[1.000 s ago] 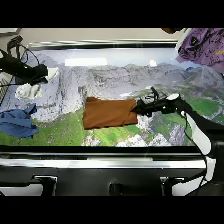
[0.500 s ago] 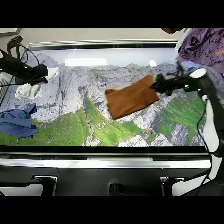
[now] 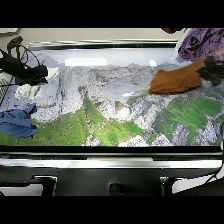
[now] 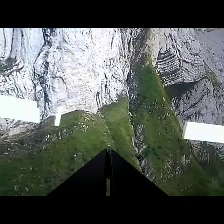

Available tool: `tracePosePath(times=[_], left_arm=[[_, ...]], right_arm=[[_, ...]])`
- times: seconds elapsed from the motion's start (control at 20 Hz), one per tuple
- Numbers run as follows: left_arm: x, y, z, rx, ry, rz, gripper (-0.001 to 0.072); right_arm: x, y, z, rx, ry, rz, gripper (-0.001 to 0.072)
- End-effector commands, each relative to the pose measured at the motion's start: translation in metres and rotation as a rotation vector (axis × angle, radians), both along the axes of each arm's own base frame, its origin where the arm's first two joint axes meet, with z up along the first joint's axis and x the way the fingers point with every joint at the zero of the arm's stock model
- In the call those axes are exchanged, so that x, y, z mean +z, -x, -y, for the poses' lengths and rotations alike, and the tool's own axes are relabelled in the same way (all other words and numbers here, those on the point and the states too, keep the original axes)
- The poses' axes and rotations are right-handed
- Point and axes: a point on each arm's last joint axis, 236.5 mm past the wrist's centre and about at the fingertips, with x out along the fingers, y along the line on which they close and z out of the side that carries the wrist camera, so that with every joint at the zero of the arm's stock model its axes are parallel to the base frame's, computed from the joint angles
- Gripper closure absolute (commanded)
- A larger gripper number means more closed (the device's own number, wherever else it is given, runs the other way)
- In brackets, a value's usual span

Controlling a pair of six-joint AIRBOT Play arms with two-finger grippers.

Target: Fold the clothes and pants, and hang the long-sleeved shirts on hangers.

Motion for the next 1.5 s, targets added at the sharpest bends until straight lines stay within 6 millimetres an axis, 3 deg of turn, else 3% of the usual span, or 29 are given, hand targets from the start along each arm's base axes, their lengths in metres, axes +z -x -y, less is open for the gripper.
tracePosePath(times=[0.0, 0.15, 0.3, 0.45, 0.7, 1.05, 1.45], left_arm=[[-0.001, 0.003, -0.001, 0.0, -0.001, -0.011, 0.0689], [-0.001, 0.004, -0.001, -0.002, -0.002, -0.018, 0.0689], [-0.002, 0.004, -0.001, -0.002, -0.002, -0.018, 0.0689], [-0.002, 0.004, -0.001, -0.002, -0.002, -0.018, 0.0689], [-0.002, 0.004, -0.001, -0.002, -0.002, -0.018, 0.0689], [-0.002, 0.004, 0.0, -0.002, -0.001, -0.018, 0.0689], [-0.002, 0.004, 0.0, -0.001, -0.001, -0.019, 0.0689]], right_arm=[[0.001, 0.042, 0.083, -0.2, 0.06, -0.072, 0.0683], [-0.021, 0.105, 0.131, -0.282, 0.171, -0.285, 0.0683], [-0.042, 0.169, 0.153, -0.317, 0.283, -0.53, 0.0683], [-0.067, 0.21, 0.143, -0.319, 0.279, -0.656, 0.0683], [-0.111, 0.28, 0.109, -0.326, 0.256, -0.834, 0.0682], [-0.149, 0.344, 0.08, -0.315, 0.253, -0.997, 0.068], [-0.17, 0.378, 0.063, -0.28, 0.228, -1.122, 0.068]])
